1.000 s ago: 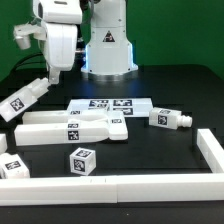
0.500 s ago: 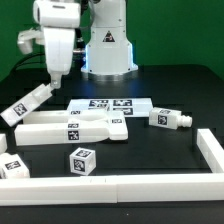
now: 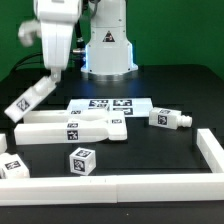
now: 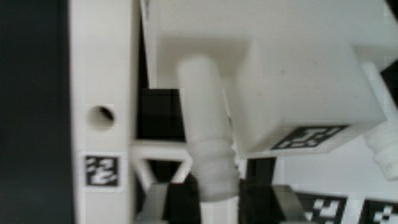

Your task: Assemble chair

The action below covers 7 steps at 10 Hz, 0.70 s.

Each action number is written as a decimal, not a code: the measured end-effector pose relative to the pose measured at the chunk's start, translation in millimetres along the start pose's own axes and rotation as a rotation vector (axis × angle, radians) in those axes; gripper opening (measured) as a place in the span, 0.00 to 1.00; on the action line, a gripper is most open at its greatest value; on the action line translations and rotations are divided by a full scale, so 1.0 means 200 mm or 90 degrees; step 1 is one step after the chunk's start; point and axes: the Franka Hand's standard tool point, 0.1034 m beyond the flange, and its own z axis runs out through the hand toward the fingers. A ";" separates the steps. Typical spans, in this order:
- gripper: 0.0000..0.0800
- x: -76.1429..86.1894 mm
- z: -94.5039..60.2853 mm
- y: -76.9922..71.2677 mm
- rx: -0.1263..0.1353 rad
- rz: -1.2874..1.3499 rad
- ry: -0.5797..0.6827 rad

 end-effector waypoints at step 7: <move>0.12 0.26 -0.15 0.49 -0.024 0.341 -0.035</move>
Offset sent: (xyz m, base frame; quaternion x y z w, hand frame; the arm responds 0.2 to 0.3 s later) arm 0.0744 0.0436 0.0034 -0.0152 -0.0501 0.1658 0.9848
